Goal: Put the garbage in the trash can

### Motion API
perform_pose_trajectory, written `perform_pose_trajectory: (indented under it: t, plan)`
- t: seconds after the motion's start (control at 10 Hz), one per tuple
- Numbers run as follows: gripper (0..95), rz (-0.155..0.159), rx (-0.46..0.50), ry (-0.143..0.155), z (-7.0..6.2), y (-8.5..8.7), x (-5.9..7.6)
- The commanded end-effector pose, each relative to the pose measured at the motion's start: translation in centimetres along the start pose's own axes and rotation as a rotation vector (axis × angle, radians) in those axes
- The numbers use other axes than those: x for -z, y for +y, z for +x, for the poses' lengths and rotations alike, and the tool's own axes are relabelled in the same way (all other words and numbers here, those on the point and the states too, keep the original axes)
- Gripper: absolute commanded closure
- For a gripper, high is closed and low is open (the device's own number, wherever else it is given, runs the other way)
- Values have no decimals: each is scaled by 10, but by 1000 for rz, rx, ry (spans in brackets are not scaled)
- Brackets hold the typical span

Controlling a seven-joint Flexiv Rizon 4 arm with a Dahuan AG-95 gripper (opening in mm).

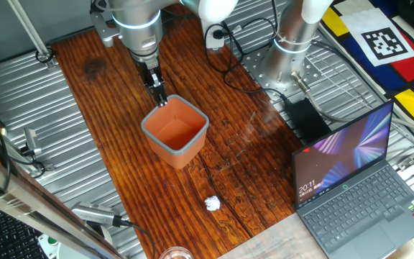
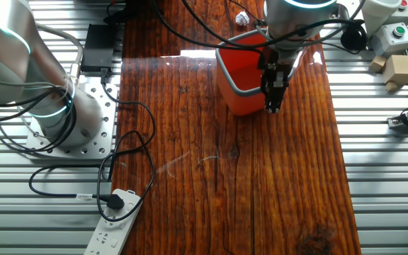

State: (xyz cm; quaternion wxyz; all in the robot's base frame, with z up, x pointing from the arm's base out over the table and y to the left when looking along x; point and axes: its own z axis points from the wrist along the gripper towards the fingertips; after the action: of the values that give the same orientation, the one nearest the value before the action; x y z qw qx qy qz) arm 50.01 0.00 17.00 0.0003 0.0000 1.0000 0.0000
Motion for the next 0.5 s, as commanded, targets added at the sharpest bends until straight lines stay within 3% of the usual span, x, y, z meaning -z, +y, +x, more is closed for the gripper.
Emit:
perform_pose_trajectory:
  t: [0.1,0.5]
  plan:
    - [950,-25,163,-26,0,0,0]
    - [950,-16,162,-20,0,1,2]
